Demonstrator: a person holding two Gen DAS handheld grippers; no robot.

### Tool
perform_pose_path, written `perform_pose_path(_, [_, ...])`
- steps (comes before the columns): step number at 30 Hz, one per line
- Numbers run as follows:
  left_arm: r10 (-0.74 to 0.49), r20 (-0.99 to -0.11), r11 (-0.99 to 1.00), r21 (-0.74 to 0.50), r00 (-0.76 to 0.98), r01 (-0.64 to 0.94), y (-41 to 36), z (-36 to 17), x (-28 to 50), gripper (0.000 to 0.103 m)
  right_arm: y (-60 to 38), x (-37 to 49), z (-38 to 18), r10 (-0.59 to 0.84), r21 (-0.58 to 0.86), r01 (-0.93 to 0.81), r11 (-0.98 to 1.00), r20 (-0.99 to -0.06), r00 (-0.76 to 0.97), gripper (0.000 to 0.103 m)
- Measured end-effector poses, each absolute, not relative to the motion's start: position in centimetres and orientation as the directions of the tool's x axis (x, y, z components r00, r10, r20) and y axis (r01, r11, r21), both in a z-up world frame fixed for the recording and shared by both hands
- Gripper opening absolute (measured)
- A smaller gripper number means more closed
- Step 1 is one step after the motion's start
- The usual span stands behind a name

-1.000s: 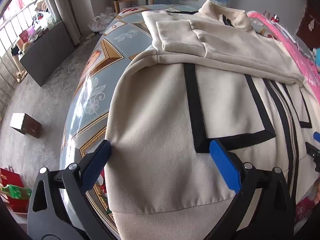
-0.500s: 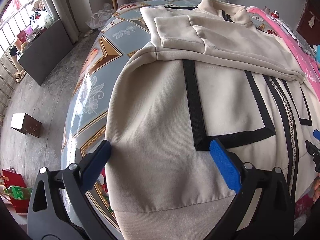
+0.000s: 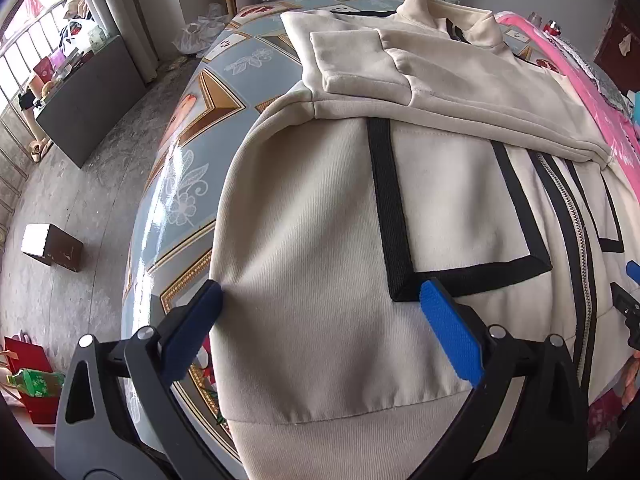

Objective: Fold large clothes

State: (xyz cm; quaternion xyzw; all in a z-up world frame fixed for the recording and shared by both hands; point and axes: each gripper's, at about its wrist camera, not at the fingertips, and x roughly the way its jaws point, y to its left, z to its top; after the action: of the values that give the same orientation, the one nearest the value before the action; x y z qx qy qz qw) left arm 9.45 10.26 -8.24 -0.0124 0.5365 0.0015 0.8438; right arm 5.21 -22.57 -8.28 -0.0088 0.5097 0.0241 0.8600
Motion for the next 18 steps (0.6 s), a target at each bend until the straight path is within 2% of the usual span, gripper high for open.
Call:
perform_pose_path(8, [-0.008,-0.873,1.0,-0.02,0.488,-0.018,10.3,-8.4,8.4,0.096,-22.7,5.3,-8.3,0.03,0.008,-0.049,0.999,-0.882,0.471,0.097])
perform_pose_path(18, [-0.022,-0.881,1.0,-0.016,0.473,0.016,10.2,-8.3,8.5,0.096,-22.5,5.5,-8.3,0.022,0.001,-0.046,0.999,-0.89,0.456,0.097])
